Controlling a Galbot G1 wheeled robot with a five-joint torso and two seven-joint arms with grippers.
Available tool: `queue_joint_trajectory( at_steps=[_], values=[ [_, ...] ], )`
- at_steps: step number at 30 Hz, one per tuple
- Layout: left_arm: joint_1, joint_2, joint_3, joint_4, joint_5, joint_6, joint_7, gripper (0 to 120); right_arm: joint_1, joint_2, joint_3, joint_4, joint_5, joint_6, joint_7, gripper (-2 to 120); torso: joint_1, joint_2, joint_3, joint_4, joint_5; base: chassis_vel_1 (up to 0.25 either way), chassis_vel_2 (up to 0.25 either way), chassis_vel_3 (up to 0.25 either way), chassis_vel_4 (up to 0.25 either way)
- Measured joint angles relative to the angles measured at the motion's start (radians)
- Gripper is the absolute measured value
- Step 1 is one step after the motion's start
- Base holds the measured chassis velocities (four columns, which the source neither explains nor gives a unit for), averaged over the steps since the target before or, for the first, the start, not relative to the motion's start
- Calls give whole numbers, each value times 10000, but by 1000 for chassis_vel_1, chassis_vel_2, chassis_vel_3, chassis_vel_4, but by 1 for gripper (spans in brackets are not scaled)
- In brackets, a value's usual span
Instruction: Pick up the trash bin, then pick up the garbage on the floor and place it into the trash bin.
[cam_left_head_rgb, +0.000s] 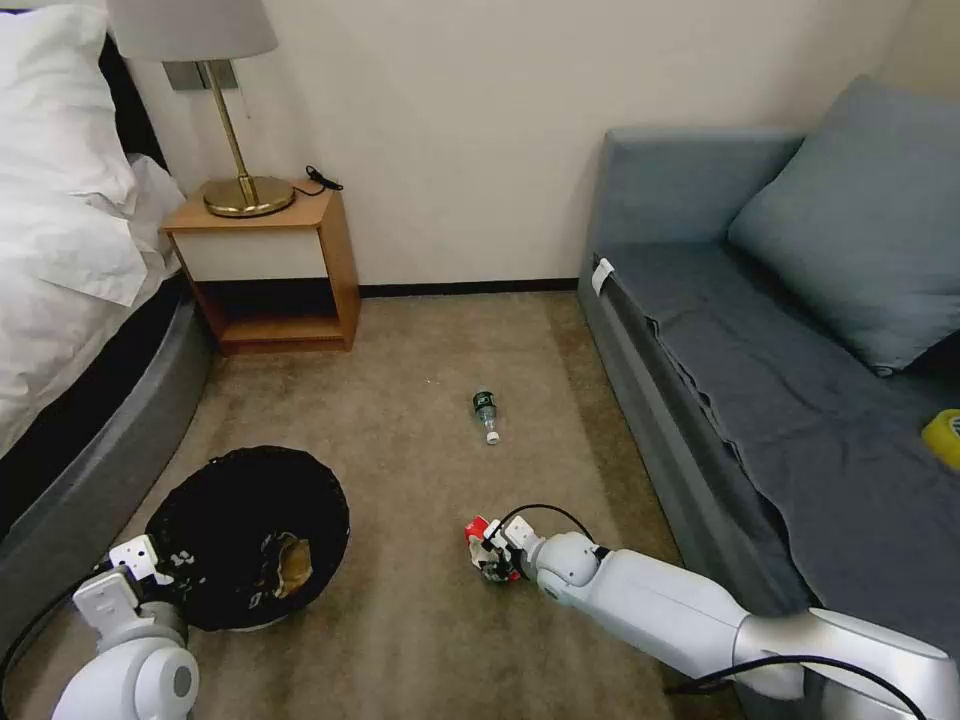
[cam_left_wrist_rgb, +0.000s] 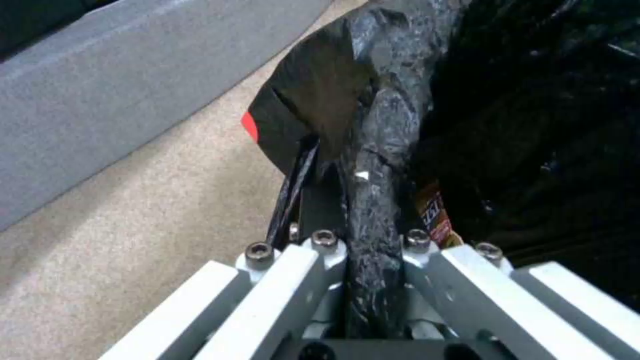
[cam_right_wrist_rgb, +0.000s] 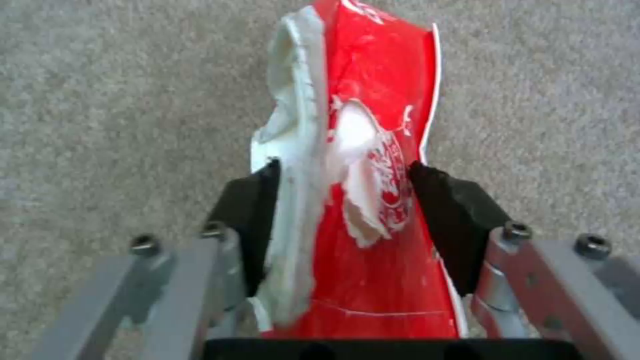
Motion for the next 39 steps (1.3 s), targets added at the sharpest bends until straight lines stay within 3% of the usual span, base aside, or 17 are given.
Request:
queue_joint_trajectory(
  at_steps=[6,10,16,20,21,25,26,28,32,34,38,39],
  values=[
    [-34,-11,52,87,46,-26,13,2,-87,-127,-4,66,-76,232,-20,30,-1,0,0,0,0,0,0,0,0],
    [-79,-13,57,100,53,-28,23,2,-112,-265,-37,146,-100,372,-30,10,0,0,0,0,0,0,0,0,0],
    [-87,-14,58,109,54,-28,33,2,-138,-635,178,802,93,469,132,0,0,0,0,0,2,0,0,0,0],
    [-113,-16,108,128,51,-28,44,2,-89,-1363,955,3012,1073,343,726,0,0,0,0,-2,3,0,0,0,0],
    [-113,-16,108,128,51,-28,44,2,-89,-1363,955,3012,1073,343,726,0,0,0,0,-2,3,0,0,0,0],
    [-122,-18,203,128,51,-28,47,2,485,-1648,1604,5825,2854,-53,1565,0,0,0,0,-2,-1,0,0,0,0],
    [-122,-18,203,128,51,-28,47,2,485,-1648,1604,5825,2854,-53,1565,0,0,0,0,-2,-1,0,0,0,0],
    [-153,-52,272,129,89,-29,47,2,1079,-1171,1591,7128,3861,-150,2347,0,-1,0,-1,-2,-2,0,0,0,0],
    [-179,-96,353,129,137,-29,48,2,1559,-254,1300,7623,4392,-155,2973,0,0,0,0,1,-3,0,0,0,0],
    [-182,-106,373,125,158,-29,49,2,1744,109,1108,7685,4536,-137,3214,0,0,1,0,3,-1,0,0,0,0],
    [-188,-145,417,25,212,-25,46,2,2751,1512,-632,6846,4704,225,3888,0,-1,0,0,4,-3,0,0,0,0],
    [-188,-145,417,25,212,-25,46,2,2751,1512,-632,6846,4704,225,3888,0,-1,0,0,4,-3,0,0,0,0]
  ],
)
